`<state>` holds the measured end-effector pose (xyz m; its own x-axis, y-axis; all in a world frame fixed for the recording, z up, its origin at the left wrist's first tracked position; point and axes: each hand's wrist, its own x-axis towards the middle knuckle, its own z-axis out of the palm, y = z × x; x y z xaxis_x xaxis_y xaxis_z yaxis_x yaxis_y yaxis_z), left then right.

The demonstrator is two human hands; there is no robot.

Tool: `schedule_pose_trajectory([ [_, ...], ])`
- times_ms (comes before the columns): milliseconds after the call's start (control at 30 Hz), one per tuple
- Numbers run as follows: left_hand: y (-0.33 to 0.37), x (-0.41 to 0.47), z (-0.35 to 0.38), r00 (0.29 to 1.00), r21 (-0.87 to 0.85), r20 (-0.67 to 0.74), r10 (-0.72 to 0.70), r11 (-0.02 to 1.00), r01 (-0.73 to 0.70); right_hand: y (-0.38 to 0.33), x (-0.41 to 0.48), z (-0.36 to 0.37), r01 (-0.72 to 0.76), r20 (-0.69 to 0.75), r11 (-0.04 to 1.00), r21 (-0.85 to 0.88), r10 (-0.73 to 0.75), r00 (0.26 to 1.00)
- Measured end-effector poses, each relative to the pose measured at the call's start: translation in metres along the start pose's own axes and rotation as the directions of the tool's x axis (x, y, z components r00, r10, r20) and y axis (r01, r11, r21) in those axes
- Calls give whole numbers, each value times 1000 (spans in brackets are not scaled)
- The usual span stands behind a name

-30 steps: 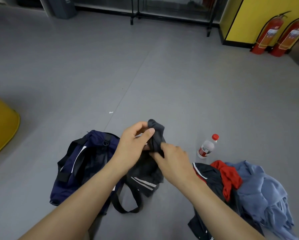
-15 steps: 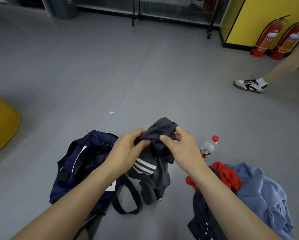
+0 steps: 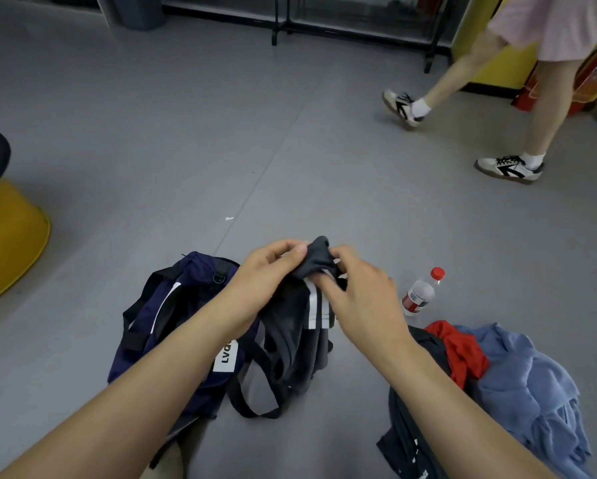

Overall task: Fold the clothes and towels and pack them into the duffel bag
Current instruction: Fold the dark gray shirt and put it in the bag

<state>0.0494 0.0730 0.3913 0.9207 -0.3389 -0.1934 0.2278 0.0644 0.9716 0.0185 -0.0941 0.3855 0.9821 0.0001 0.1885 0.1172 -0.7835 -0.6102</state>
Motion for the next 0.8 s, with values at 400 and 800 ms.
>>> schedule_pose_trajectory([
  [400, -19, 2, -9, 995, 294, -100, -7, 955, 37, 22, 15, -16, -274, 48, 884, 378, 277, 960],
  [800, -9, -1, -2, 975, 456, 49, 215, 864, -213, 26, 5, -26, -141, 342, 988, 62, 111, 933],
])
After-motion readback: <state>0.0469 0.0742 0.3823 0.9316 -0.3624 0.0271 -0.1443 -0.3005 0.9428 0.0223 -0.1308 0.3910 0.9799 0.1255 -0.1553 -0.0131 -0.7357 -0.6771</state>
